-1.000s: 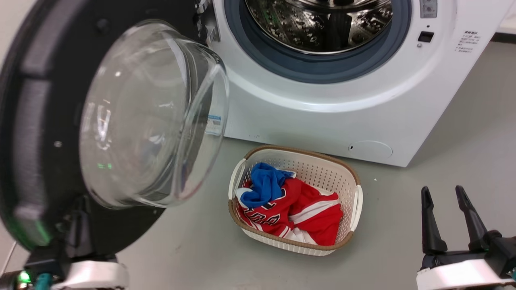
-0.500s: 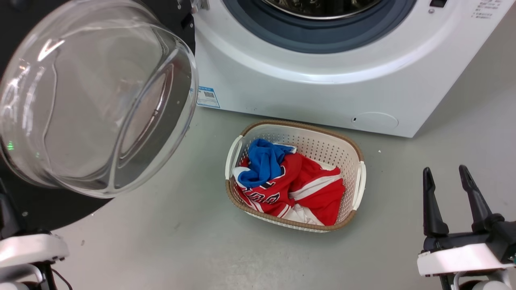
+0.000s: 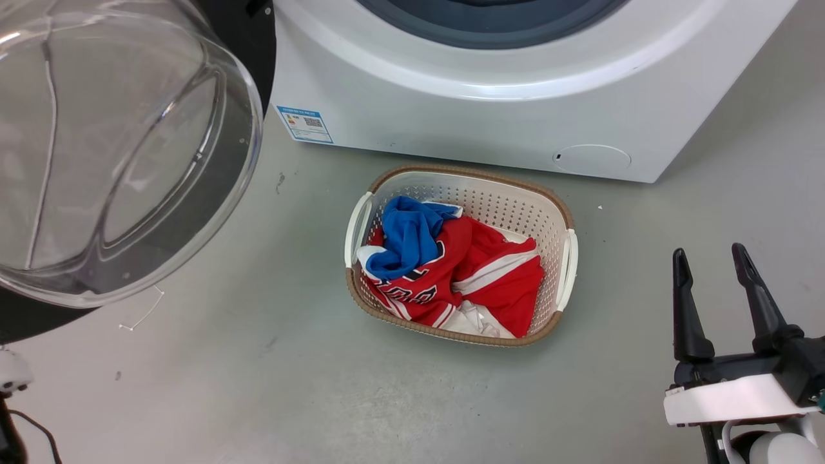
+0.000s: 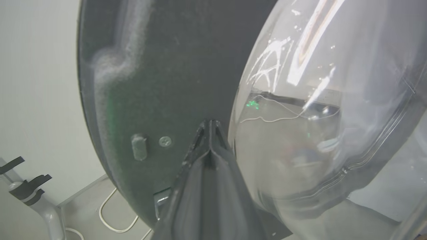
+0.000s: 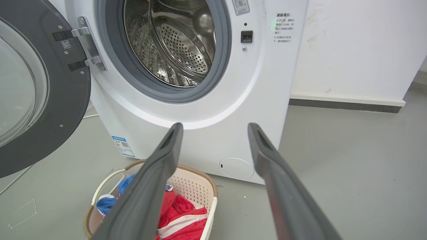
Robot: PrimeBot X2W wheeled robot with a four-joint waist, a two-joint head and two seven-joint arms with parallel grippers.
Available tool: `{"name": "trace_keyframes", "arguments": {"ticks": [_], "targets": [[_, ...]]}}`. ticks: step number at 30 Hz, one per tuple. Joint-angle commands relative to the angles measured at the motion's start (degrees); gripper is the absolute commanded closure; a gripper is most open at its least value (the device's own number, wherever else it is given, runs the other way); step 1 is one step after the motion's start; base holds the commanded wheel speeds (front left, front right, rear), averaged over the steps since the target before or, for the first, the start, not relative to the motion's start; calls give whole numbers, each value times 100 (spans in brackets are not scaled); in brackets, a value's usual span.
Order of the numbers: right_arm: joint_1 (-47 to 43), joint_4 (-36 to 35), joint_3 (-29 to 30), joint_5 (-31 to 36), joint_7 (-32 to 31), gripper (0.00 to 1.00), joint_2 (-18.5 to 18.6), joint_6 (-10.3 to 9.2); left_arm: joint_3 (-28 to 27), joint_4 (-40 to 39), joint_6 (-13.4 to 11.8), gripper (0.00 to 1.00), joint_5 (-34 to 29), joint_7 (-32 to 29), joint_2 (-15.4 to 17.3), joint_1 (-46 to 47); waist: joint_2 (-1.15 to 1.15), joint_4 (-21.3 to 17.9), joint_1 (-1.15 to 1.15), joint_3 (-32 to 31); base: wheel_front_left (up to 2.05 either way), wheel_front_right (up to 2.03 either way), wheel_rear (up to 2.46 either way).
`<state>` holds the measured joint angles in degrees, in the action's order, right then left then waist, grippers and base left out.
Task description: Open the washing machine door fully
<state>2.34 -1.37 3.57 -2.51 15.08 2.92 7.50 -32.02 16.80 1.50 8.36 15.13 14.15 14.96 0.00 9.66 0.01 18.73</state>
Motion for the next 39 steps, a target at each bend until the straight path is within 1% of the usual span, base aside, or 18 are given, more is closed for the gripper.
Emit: {"name": "trace_keyframes", "arguments": {"ticks": [1, 5, 11, 16, 20, 25, 29, 39], "targets": [[90, -9, 3, 22, 12, 0, -8, -1, -66, 69, 19, 100, -16, 3, 77, 115, 0, -16, -1, 23, 0, 0, 0], [137, -26, 1, 38, 12, 0, -8, -1, -203, 274, 93, 100, -69, 3, 177, 351, 0, -41, -1, 104, 0, 0, 0], [187, 8, -28, 33, 12, 0, -8, -1, -365, 424, 185, 100, -174, 4, 230, 539, 0, -100, -1, 139, 0, 0, 0], [146, 67, -25, -31, 12, 0, -8, -1, -467, 504, 236, 100, -289, 4, 252, 494, 0, -153, -1, 9, 0, 0, 0], [29, 119, -38, -108, 12, 0, -8, -1, -506, 556, 295, 100, -379, 4, 226, 295, 0, -192, -1, -237, 0, 0, 0], [-104, 145, -11, -163, 12, 0, -8, -1, -453, 421, 391, 100, -477, 4, 56, 9, 0, -219, -1, -622, 0, 0, 0], [-252, 162, 20, -205, 12, 0, -8, -1, -351, 108, 429, 100, -601, 4, -127, -287, 0, -230, -1, -984, 0, 0, 0], [-723, 157, 71, -259, 12, 0, -8, -1, 321, -990, 485, 100, -945, 4, -708, -1246, 0, -316, -1, -1797, 0, 0, 0]]}}
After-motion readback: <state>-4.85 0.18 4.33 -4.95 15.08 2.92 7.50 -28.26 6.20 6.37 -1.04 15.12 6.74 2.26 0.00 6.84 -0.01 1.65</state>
